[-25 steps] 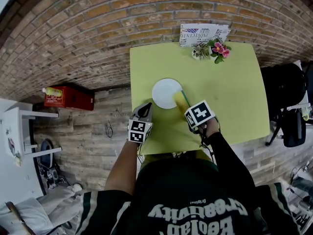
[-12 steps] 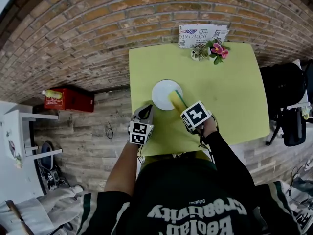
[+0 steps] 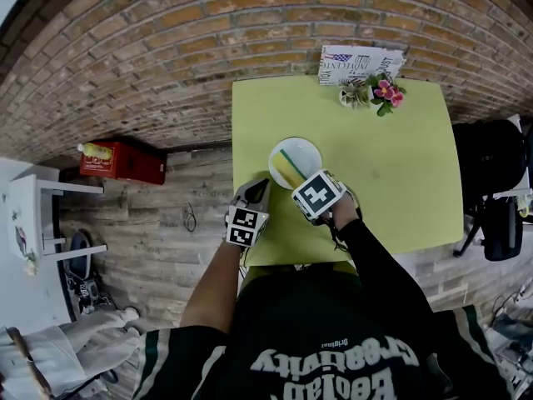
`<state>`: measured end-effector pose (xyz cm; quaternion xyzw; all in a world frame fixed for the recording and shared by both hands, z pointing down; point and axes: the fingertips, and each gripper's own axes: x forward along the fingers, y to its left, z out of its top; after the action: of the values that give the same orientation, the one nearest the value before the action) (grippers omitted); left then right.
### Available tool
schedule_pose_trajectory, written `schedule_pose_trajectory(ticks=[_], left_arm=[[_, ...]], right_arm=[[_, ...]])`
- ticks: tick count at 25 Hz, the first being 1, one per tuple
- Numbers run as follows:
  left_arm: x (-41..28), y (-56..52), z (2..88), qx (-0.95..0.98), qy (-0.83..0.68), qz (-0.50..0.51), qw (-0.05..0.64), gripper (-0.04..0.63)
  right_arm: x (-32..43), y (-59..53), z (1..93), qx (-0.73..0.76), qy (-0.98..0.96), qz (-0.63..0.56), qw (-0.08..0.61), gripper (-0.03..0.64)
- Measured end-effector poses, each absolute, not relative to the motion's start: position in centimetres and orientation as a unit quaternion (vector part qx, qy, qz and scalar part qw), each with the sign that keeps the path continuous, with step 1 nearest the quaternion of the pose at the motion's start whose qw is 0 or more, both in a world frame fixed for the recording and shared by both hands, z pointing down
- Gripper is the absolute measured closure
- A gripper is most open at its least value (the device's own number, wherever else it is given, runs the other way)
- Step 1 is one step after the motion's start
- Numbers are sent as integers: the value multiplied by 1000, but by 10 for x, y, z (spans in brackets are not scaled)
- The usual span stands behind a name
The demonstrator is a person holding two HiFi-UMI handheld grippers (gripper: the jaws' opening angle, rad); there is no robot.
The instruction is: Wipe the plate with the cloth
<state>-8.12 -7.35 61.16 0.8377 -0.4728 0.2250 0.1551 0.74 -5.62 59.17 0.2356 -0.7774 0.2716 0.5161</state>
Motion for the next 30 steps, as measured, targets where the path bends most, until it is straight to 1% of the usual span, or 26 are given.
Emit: schedule_pose_trajectory(ticks=[4,9,14,30], left_arm=[[-81,-74,612,837,-473,224,158,589],[-82,-74,611,840,-469,222,157,589],[-82,-75,609,841,-468,220,158,589],[-85,-73,614,840,-469,223,158,589]], right_arm=[[0,-66,595,251,-768,268,526,479],[-12,-60,599,230,-752,303,539,483],[-16,-61,601,225,-744,297,554,483],[7,-69,604,253,-727,305,561,483]])
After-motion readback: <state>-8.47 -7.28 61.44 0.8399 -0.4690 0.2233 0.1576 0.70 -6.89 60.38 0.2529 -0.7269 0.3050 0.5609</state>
